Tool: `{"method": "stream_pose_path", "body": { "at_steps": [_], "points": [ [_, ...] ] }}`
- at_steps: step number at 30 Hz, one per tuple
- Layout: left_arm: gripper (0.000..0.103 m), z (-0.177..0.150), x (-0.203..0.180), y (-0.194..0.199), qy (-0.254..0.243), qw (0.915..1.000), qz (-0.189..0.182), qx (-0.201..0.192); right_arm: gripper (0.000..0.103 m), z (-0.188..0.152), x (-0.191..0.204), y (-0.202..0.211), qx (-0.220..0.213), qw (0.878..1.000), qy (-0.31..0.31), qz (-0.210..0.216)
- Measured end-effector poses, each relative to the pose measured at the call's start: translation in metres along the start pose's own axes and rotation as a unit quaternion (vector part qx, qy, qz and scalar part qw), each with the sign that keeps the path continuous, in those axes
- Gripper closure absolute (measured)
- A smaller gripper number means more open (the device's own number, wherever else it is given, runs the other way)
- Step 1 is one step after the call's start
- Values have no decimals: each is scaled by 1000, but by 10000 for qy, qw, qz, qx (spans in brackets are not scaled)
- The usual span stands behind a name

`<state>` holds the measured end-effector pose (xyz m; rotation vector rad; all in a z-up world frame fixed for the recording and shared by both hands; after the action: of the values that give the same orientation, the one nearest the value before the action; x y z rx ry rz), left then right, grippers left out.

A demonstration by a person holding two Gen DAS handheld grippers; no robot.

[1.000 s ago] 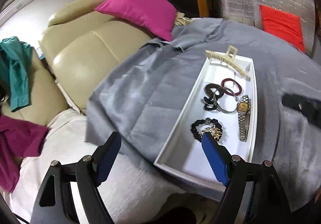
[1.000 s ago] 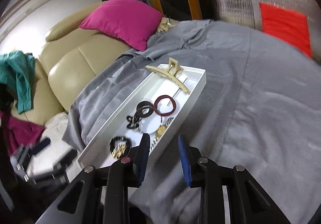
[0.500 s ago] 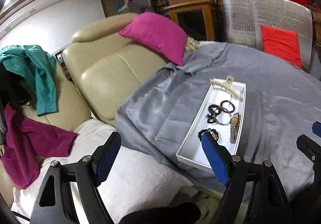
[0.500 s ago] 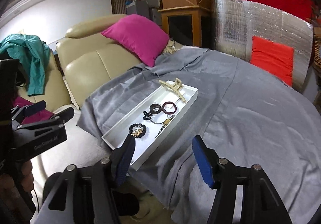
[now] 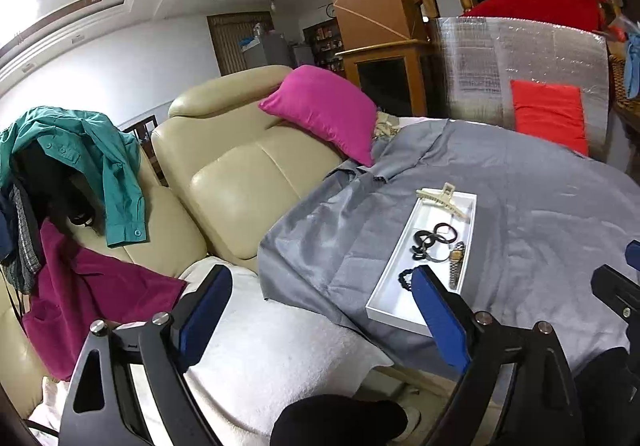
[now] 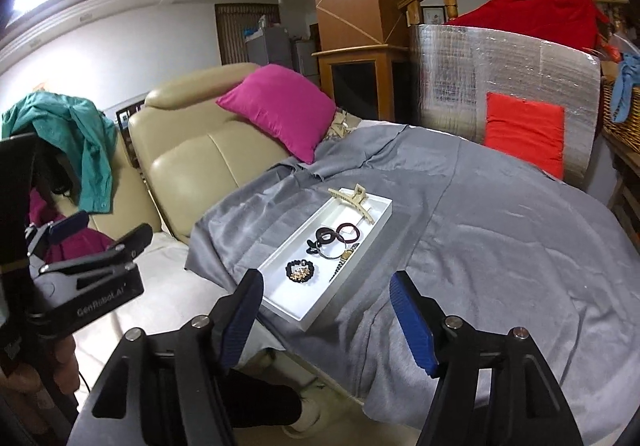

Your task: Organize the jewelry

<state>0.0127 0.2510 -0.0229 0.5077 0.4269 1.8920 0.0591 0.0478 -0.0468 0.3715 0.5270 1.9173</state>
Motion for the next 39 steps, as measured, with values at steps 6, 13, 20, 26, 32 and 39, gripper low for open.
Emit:
{"method": "stream_pose_path", "body": {
  "at_steps": [6, 13, 20, 26, 32, 39],
  "points": [
    [12, 7, -1, 19, -40, 9998, 23, -196, 31, 5, 1, 14, -122, 9999, -18, -118],
    [12, 5, -1, 22, -18, 9999, 2, -169, 31, 7, 6, 13, -130, 9999, -17, -99],
    [12, 1, 3, 16, 26, 10000, 17, -80, 31, 5, 10, 6, -74, 9999, -15, -69],
    [12, -1, 2, 14, 32, 10000, 19, -49, 31, 5, 11, 3, -52, 10000, -15, -58],
    [12, -3, 4, 11, 29, 10000, 39, -4, 31, 5, 12, 3, -52, 10000, -39, -45],
    [12, -4, 5, 10, 31, 10000, 49, 6, 31, 4, 13, 2, -44, 10000, -68, -31]
  ]
}}
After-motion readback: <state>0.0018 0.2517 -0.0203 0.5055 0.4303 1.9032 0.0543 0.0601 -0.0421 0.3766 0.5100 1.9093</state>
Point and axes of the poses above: each gripper's, at about its wrist camera, not at the fingertips, and y roughly against the way its jaws point, x to its left, z to its top, the point moved 10 cm from there along -y, roughly the way its jaws point, and after that the axes turned 7 degrees about -z, right-handed, at the moved point
